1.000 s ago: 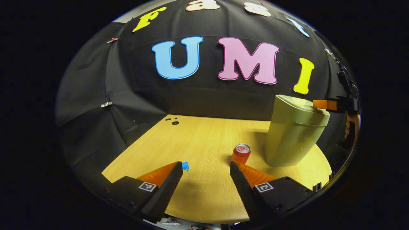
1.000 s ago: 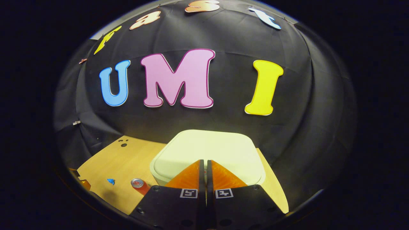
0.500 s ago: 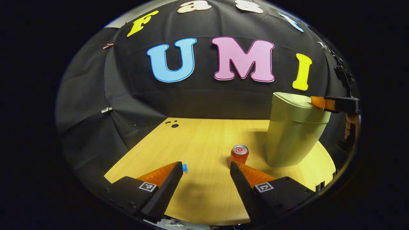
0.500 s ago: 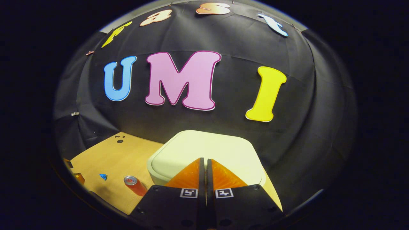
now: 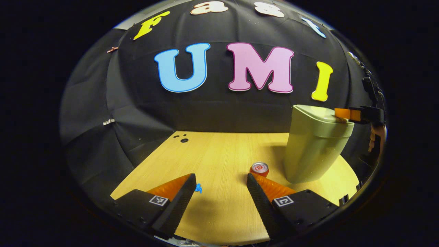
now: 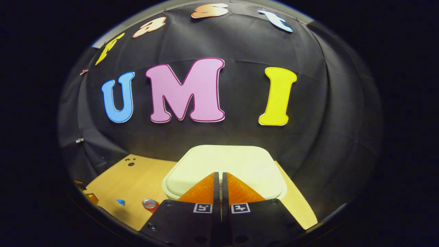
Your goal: Press the lid of the desktop garbage bin to open it, pick up the crumpled paper on the desktop and throw it into the bin, then pick up the pop can on the desktop and drop it into the bin, and finally close the garbage bin lid.
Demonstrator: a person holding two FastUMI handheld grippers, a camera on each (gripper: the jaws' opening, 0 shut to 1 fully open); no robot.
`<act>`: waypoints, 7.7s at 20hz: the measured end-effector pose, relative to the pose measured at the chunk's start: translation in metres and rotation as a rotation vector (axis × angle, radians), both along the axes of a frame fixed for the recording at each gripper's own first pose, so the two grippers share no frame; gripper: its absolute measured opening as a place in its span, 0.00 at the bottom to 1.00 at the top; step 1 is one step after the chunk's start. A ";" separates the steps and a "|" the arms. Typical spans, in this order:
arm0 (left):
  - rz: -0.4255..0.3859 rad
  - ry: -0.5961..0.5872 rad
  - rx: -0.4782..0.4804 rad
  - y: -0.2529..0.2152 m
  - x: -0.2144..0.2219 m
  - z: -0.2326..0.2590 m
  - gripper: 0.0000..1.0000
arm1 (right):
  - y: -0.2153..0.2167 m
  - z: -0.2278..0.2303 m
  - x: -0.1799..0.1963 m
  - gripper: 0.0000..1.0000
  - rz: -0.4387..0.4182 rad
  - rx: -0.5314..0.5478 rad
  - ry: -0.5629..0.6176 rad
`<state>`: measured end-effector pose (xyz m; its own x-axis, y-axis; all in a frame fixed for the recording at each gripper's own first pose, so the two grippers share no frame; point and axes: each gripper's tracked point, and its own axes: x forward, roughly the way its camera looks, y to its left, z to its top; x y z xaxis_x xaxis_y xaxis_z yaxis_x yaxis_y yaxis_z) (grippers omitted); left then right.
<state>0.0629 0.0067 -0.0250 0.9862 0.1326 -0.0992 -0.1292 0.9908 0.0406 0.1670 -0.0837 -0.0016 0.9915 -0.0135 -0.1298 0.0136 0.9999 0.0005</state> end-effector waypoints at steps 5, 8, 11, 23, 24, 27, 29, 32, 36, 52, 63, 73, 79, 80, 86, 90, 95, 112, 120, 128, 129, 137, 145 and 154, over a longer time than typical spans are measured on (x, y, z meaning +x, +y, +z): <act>-0.018 -0.027 0.023 0.023 -0.008 -0.005 0.96 | 0.004 0.014 -0.017 0.05 -0.041 -0.036 -0.040; -0.027 -0.028 0.003 0.035 -0.013 -0.016 0.96 | 0.008 0.018 -0.031 0.05 -0.046 -0.063 -0.056; -0.021 -0.014 -0.022 0.050 -0.015 -0.025 0.96 | 0.009 0.015 -0.044 0.05 -0.060 -0.070 -0.046; 0.006 0.038 -0.066 0.100 0.002 -0.058 0.96 | 0.007 -0.013 -0.104 0.05 -0.090 -0.074 0.008; 0.004 0.045 -0.070 0.103 0.005 -0.061 0.96 | 0.006 -0.019 -0.109 0.05 -0.095 -0.071 0.020; -0.014 0.065 -0.073 0.104 0.019 -0.069 0.96 | 0.001 -0.036 -0.124 0.09 -0.108 -0.048 0.059; -0.017 0.085 -0.067 0.105 0.031 -0.078 0.96 | -0.004 -0.051 -0.133 0.17 -0.125 -0.033 0.091; -0.024 0.115 -0.060 0.105 0.050 -0.093 0.96 | -0.011 -0.071 -0.145 0.24 -0.146 0.001 0.140; -0.025 0.167 -0.034 0.109 0.078 -0.117 0.96 | -0.017 -0.095 -0.166 0.55 -0.162 0.041 0.199; -0.005 0.332 -0.033 0.120 0.166 -0.194 0.96 | -0.022 -0.135 -0.206 0.99 -0.217 0.027 0.346; -0.031 0.330 -0.034 0.117 0.159 -0.199 0.40 | 0.003 -0.149 -0.203 0.99 -0.198 0.074 0.361; -0.083 0.239 -0.006 0.085 0.152 -0.136 0.33 | -0.019 -0.156 -0.208 0.99 -0.205 0.116 0.364; -0.130 0.107 -0.010 0.038 0.137 -0.041 0.33 | -0.038 -0.155 -0.181 0.99 -0.143 0.131 0.355; -0.139 0.080 -0.008 0.027 0.136 -0.024 0.29 | -0.038 -0.154 -0.177 0.99 -0.121 0.135 0.347; -0.265 -0.057 0.012 -0.067 0.129 0.067 0.33 | -0.039 -0.155 -0.149 0.99 0.006 0.136 0.336; -0.368 -0.138 0.032 -0.141 0.130 0.113 0.29 | -0.048 -0.154 -0.134 0.99 0.049 0.148 0.328; -0.516 -0.167 0.041 -0.237 0.137 0.139 0.33 | -0.059 -0.153 -0.123 0.99 0.088 0.146 0.326; -0.631 -0.064 0.066 -0.327 0.151 0.109 0.42 | -0.090 -0.164 -0.111 0.99 0.105 0.162 0.350; -0.495 -0.127 -0.010 -0.278 0.143 0.122 0.96 | -0.079 -0.171 -0.111 0.99 0.120 0.164 0.376; -0.187 -0.138 -0.066 -0.105 0.104 0.104 0.96 | -0.008 -0.182 -0.113 0.99 0.226 0.115 0.419; -0.151 -0.122 -0.081 -0.083 0.096 0.093 0.96 | 0.002 -0.183 -0.113 0.99 0.241 0.105 0.419; 0.060 -0.011 -0.141 0.053 0.035 0.016 0.96 | 0.097 -0.197 -0.093 0.99 0.336 0.062 0.455; 0.151 0.057 -0.208 0.112 -0.005 -0.034 0.96 | 0.168 -0.217 -0.060 0.99 0.404 -0.025 0.487; 0.233 0.122 -0.247 0.142 -0.048 -0.073 0.96 | 0.207 -0.242 0.001 0.99 0.403 -0.116 0.514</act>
<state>0.0152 0.1484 -0.0981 0.9111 0.3101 -0.2717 -0.3621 0.9169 -0.1677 0.1676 0.1232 -0.2432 0.7341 0.3034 -0.6075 -0.3917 0.9200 -0.0139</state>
